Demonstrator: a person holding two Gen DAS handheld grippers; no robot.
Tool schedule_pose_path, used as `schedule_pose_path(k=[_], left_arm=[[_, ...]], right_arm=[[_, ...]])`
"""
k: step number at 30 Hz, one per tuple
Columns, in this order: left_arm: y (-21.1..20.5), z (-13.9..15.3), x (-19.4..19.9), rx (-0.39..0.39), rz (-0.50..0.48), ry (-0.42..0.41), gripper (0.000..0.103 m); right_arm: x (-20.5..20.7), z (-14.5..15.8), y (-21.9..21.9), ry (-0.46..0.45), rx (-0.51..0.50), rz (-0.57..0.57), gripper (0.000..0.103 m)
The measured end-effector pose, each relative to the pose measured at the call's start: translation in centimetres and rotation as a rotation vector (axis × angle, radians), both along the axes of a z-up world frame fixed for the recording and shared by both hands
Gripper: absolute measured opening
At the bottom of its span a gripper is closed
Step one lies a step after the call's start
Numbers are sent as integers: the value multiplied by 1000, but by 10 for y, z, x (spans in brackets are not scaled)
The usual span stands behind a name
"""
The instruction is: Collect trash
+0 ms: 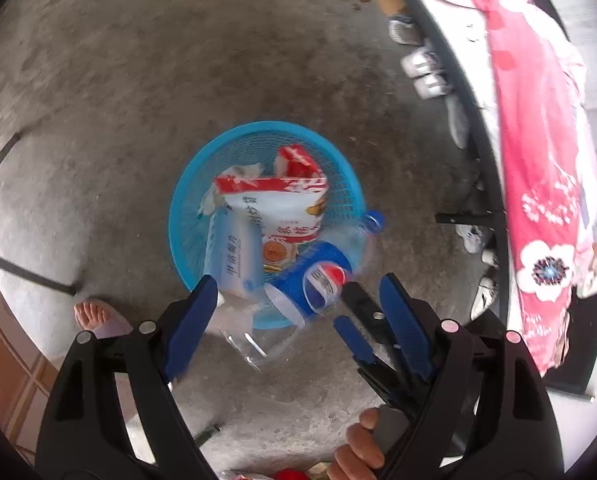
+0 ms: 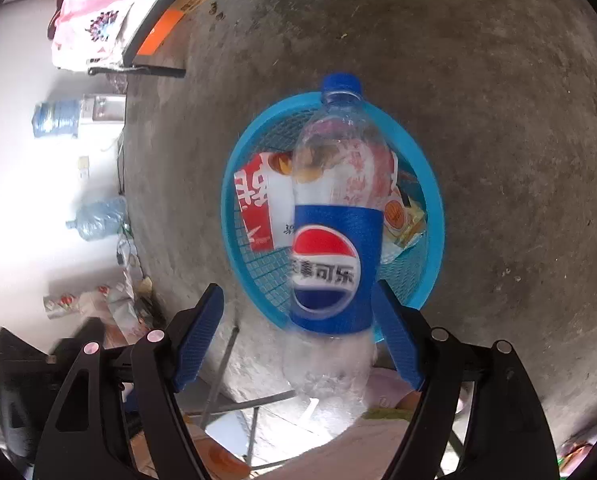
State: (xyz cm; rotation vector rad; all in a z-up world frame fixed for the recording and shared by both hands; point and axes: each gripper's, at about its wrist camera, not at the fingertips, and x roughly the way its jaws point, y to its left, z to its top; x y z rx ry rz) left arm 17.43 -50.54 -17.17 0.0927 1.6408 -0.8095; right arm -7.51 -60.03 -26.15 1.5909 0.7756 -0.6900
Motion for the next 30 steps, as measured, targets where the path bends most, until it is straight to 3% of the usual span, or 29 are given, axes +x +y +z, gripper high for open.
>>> schedule_pose_path(k=[5,14,23,30], left_arm=[[6,18,1,-44,-5,-36,79],[45,78,-10,-174,-31,-110,79],[108,154,-29,-293,-53,-289,79],[184,213,-55,-417,15,-422,84]], right_arm=[[-9,3,1,19,-20,-11,74],[-30,46,10,35,-169,41,74],[-36,88,29,47,-296,120,74],[-33,150,68,23,-470,253,74]])
